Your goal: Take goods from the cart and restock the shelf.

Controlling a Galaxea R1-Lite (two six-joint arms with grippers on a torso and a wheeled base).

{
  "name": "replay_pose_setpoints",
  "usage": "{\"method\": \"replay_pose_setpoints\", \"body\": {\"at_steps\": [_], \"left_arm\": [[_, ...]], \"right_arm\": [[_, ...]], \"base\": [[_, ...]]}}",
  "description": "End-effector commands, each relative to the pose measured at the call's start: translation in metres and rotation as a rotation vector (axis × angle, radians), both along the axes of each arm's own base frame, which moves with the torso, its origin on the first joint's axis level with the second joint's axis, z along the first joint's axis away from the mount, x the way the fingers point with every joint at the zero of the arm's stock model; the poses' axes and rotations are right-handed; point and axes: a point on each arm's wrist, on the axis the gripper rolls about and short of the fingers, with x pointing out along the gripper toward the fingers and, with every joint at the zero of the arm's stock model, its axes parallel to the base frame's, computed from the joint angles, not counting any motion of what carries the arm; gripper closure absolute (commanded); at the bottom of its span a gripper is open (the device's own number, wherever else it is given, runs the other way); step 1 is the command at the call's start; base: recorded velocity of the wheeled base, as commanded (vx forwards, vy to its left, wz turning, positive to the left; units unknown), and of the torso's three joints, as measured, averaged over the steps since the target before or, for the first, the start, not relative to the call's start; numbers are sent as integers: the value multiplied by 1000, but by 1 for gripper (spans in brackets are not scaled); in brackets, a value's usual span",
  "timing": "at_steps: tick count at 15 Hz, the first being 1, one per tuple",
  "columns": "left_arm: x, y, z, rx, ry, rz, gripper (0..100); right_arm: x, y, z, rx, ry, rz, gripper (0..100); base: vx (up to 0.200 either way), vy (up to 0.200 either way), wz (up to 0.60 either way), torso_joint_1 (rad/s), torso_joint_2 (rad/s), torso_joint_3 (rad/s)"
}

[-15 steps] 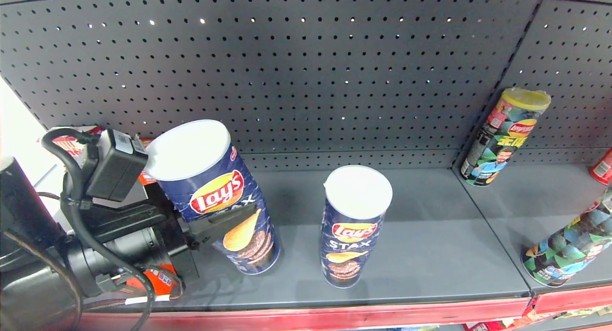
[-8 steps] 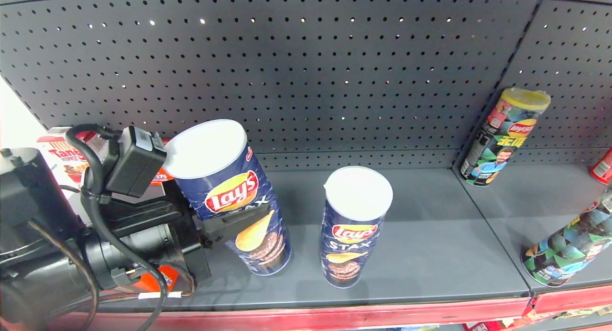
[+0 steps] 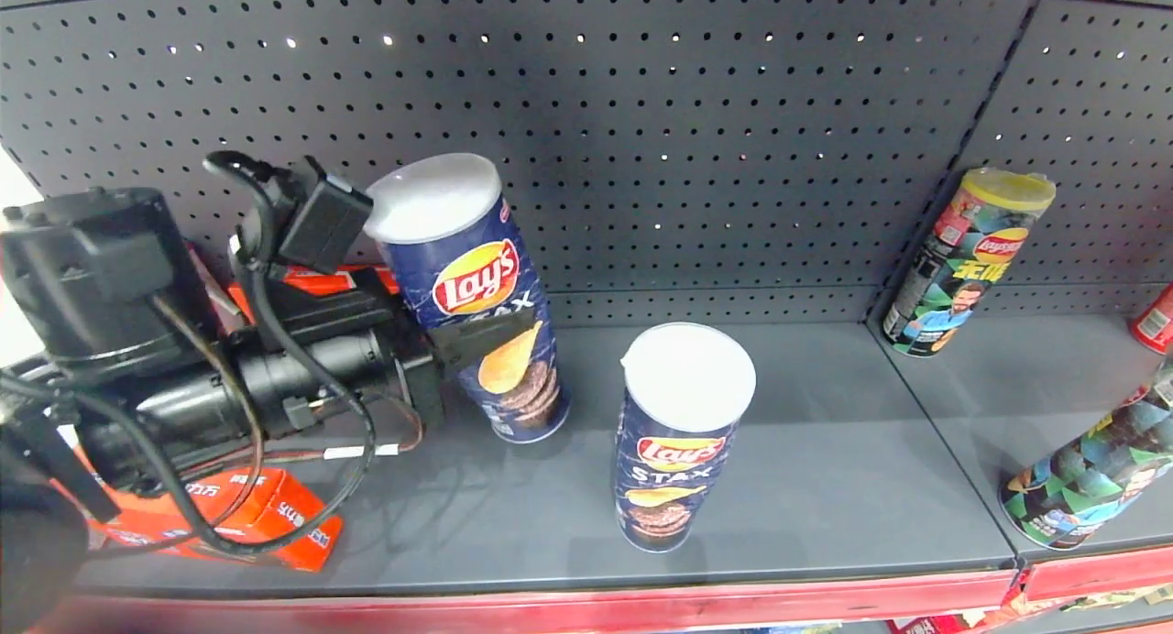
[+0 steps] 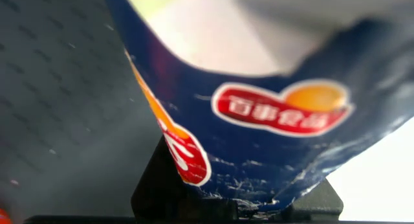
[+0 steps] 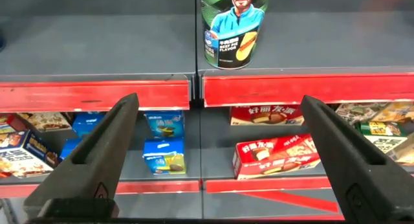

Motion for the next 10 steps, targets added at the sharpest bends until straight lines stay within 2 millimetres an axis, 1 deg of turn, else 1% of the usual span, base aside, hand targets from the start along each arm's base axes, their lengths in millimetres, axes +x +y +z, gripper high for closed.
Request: {"method": "replay_pose_setpoints", "body": {"at_steps": [1,3,4,5,6,7,10], "left_arm": [[46,-7,-2,57,39,50,100],[70,-7,7,62,39,78,100],[78,-9,9,76,40,65,100],[86,-9,6,92,45,37,100],[93,-12,0,104,49,-27,100],[99,-17,-5,112,43,-90,100],[113,-35,-15,128,29,-157,100]], "right_arm": [[0,0,0,0,1,0,0],[0,0,0,0,1,0,0],[0,0,0,0,1,0,0],[0,0,0,0,1,0,0],[0,0,0,0,1,0,0],[0,0,0,0,1,0,0],[0,0,0,0,1,2,0]], "base": [[0,0,0,0,0,0],[0,0,0,0,0,0],[0,0,0,0,0,0],[0,0,0,0,0,0],[0,0,0,0,0,0],[0,0,0,0,0,0],[0,0,0,0,0,0]]}}
